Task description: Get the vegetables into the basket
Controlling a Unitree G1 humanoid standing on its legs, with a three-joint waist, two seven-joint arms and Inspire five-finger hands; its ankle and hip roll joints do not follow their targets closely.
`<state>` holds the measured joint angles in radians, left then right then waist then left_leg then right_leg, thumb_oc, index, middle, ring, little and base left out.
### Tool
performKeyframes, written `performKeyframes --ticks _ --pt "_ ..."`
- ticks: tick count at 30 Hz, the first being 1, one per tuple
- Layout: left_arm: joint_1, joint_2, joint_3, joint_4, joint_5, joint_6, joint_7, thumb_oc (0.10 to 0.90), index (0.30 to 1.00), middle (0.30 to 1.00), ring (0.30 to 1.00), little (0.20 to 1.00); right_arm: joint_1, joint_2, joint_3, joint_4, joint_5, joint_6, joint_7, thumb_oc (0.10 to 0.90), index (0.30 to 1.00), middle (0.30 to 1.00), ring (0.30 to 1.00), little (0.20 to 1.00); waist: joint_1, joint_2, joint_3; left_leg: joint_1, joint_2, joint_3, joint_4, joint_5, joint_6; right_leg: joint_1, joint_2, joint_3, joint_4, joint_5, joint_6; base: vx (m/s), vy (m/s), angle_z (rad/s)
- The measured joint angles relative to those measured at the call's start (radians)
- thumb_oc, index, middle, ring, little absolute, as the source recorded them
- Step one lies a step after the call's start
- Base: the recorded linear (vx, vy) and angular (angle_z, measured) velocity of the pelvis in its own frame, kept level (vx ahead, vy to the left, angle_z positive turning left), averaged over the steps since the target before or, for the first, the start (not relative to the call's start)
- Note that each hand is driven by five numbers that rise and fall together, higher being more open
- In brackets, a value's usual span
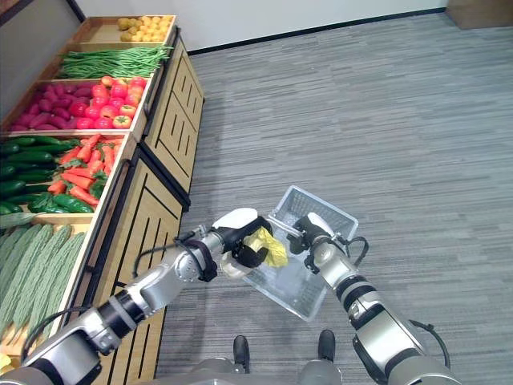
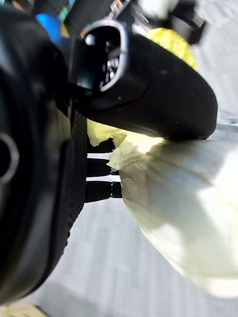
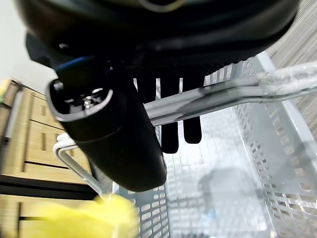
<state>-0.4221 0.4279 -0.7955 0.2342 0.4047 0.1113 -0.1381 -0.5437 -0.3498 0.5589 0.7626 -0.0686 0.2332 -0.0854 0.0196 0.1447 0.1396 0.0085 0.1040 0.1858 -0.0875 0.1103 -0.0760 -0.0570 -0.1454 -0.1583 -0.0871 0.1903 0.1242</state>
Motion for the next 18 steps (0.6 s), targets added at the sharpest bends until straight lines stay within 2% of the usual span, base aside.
performKeyframes --ticks 4,7,9,10,12,14,15,16,18 --pt "0.001 -0.046 0.000 0.064 0.010 0.015 0.003 0.400 0.300 0.300 0.300 0.300 -0.005 -0.001 0.002 -0.055 0.007 0.000 -0.011 0.400 0.300 0.300 0.300 0.300 -0.011 -0.007 0.001 0.000 0.001 0.015 0.000 -0.001 0.001 -0.010 0.003 0.017 0.000 0.000 0.000 0.01 0.003 -0.12" --pt "-0.003 -0.096 -0.003 0.142 0.018 0.018 0.007 0.400 0.300 0.300 0.300 0.300 -0.005 -0.001 0.027 -0.110 0.007 -0.002 -0.012 0.400 0.300 0.300 0.300 0.300 -0.023 -0.023 0.002 0.001 0.004 0.025 0.000 -0.001 0.001 -0.017 0.007 0.028 0.000 0.002 -0.002 0.00 0.009 -0.11" --pt "-0.009 -0.104 -0.029 0.163 0.034 0.019 0.009 0.400 0.300 0.300 0.300 0.300 -0.005 0.015 0.048 -0.131 0.008 -0.001 -0.013 0.400 0.300 0.300 0.300 0.300 -0.037 -0.040 0.002 0.001 0.003 0.033 -0.001 -0.002 0.000 -0.022 0.011 0.037 0.000 0.002 -0.003 0.00 0.007 -0.20" --pt "-0.023 -0.115 -0.041 0.203 0.059 0.023 0.008 0.400 0.300 0.300 0.300 0.300 -0.005 0.021 0.078 -0.168 0.004 -0.002 -0.014 0.400 0.300 0.300 0.300 0.300 -0.042 -0.060 0.004 0.001 0.010 0.055 -0.001 -0.003 -0.001 -0.034 0.016 0.056 0.000 0.007 -0.005 -0.01 0.002 -0.29" --pt "-0.025 -0.120 -0.042 0.215 0.072 0.027 0.009 0.400 0.300 0.300 0.300 0.300 0.002 0.004 0.088 -0.210 0.009 -0.001 -0.008 0.400 0.300 0.300 0.300 0.300 -0.060 -0.076 0.007 0.002 0.010 0.062 -0.001 -0.004 -0.002 -0.039 0.018 0.065 0.000 0.009 -0.006 -0.01 0.002 -0.25" --pt "-0.064 -0.123 -0.057 0.289 0.113 0.028 0.021 0.400 0.300 0.300 0.300 0.300 0.009 -0.058 0.156 -0.343 -0.005 -0.001 0.018 0.400 0.300 0.300 0.300 0.300 -0.079 -0.102 0.007 0.002 0.012 0.084 -0.001 -0.004 -0.003 -0.053 0.023 0.087 0.000 0.015 -0.008 0.00 -0.004 -0.28" --pt "-0.074 -0.121 -0.058 0.306 0.137 0.027 0.024 0.400 0.300 0.300 0.300 0.300 0.018 -0.066 0.155 -0.367 -0.004 -0.001 0.032 0.400 0.300 0.300 0.300 0.300 -0.097 -0.109 0.006 0.004 0.012 0.089 -0.001 -0.006 -0.004 -0.055 0.025 0.091 0.000 0.015 -0.009 0.00 -0.004 -0.32" --pt "-0.084 -0.127 -0.063 0.325 0.163 0.021 0.029 0.400 0.300 0.300 0.300 0.300 0.041 -0.103 0.166 -0.428 -0.010 -0.001 0.046 0.400 0.300 0.300 0.300 0.300 -0.093 -0.112 0.006 0.004 0.012 0.109 -0.001 -0.007 -0.006 -0.067 0.028 0.105 0.000 0.019 -0.008 0.00 0.003 -0.32" --pt "-0.085 -0.131 -0.076 0.353 0.197 0.016 0.024 0.400 0.300 0.300 0.300 0.300 0.084 -0.160 0.170 -0.523 -0.006 0.000 0.089 0.400 0.300 0.300 0.300 0.300 -0.121 -0.117 0.006 0.005 0.011 0.125 -0.001 -0.009 -0.007 -0.077 0.033 0.127 0.000 0.023 -0.010 0.00 0.012 -0.32"
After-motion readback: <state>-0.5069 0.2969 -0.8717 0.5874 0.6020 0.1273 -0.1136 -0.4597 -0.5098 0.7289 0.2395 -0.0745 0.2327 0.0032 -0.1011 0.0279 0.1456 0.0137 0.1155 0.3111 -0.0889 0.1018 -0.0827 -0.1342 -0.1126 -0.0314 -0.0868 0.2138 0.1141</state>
